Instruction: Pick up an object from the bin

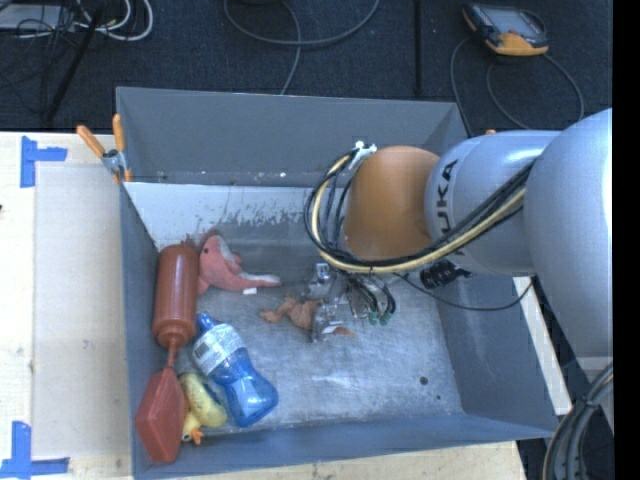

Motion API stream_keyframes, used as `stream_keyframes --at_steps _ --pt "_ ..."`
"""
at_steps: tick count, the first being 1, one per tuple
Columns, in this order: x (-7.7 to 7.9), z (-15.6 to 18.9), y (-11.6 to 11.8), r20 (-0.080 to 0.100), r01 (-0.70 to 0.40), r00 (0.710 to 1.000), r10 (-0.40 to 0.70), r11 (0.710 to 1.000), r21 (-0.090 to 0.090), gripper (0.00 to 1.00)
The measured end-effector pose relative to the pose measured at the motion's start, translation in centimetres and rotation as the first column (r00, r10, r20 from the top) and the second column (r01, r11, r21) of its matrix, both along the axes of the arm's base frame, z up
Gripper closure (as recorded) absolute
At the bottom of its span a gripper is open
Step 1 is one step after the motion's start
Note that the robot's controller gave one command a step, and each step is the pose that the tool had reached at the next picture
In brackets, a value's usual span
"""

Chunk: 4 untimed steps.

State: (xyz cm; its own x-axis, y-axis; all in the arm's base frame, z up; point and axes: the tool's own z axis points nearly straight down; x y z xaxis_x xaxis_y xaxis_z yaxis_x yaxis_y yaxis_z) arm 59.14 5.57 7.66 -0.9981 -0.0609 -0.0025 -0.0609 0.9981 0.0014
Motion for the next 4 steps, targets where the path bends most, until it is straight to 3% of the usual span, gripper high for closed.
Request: stream_keyframes --at_steps 4 --pt "-0.18 0.74 -0.04 -0.007 0.002 1.000 -0.002 1.000 -0.001 1.00"
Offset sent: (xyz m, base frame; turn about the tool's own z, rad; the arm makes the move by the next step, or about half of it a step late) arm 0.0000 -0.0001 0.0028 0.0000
